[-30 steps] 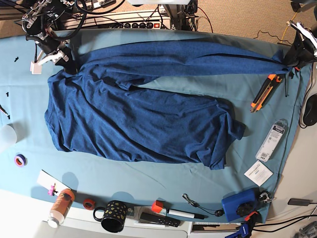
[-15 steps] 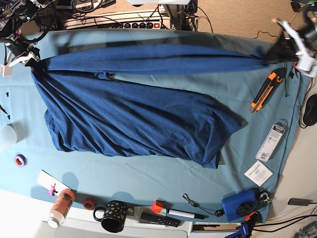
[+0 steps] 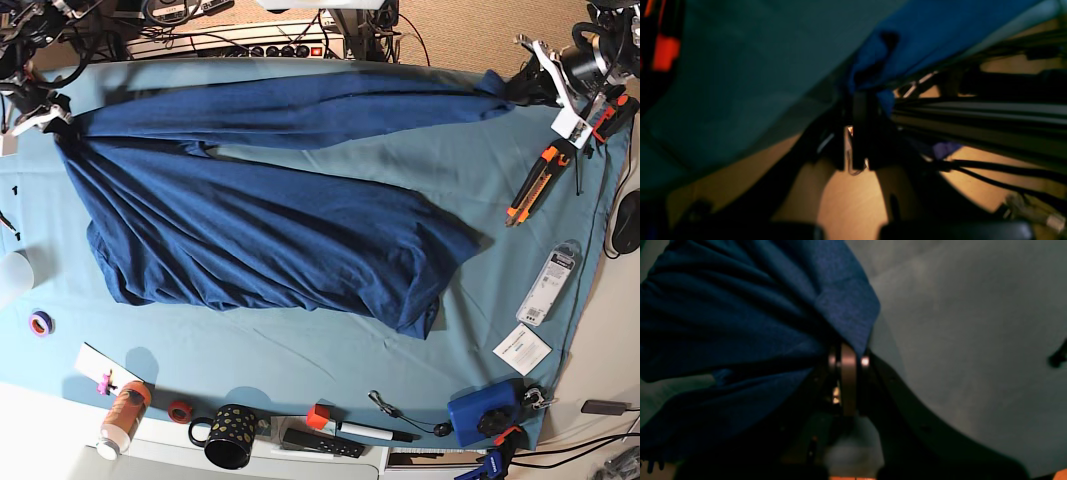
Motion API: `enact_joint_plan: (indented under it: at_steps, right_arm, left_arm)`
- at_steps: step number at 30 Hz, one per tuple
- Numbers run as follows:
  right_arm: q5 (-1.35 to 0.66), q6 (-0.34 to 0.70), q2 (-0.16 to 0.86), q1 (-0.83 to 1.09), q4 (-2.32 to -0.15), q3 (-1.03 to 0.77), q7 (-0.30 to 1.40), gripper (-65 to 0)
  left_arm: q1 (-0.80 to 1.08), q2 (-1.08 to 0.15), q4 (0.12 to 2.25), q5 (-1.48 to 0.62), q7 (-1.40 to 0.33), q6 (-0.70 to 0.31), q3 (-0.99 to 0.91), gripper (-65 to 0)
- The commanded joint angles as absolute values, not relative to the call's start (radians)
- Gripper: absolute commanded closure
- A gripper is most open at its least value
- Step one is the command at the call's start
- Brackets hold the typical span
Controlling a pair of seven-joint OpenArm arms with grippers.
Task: Layout the t-shirt on the table in an organized manner, then fold the t-shirt properly
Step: 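Release the sleeve with the left gripper and lift it away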
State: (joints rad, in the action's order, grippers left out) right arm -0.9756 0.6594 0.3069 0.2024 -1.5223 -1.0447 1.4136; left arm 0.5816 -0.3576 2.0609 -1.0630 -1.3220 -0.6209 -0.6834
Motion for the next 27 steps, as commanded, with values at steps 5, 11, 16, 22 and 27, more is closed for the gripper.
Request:
enact_joint_plan:
  at_steps: [5, 11, 16, 22, 27]
  right_arm:
    - [-0.994, 0.665, 0.33, 0.203, -1.538, -1.051, 1.396, 0.0]
    - [-0.994, 0.665, 0.33, 0.203, -1.538, -1.051, 1.396, 0.0]
    - [-0.994, 0.664, 0.33, 0.205, -1.538, -1.051, 1.396, 0.0]
    - [-0.995, 0.665, 0.33, 0.205, -1.538, -1.051, 1.396, 0.0]
    - [-0.998, 0.664, 0.329, 0.205, -1.538, -1.051, 1.396, 0.0]
  left_arm:
    - [0.574, -0.371, 2.073, -0.936, -1.245, -0.599, -0.69, 0.0]
    - [0.565, -0.371, 2.073, -0.912, -1.233, -0.602, -0.69, -8.8]
    - [0.562, -0.371, 2.073, -0.911, -1.214, -0.601, -0.69, -17.9]
    - [0.551, -0.371, 2.073, -0.923, -1.19, -0.59, -0.69, -20.3]
    - [0.47, -0.359, 2.072, -0.992, -1.172, -0.573, -0.689, -26.5]
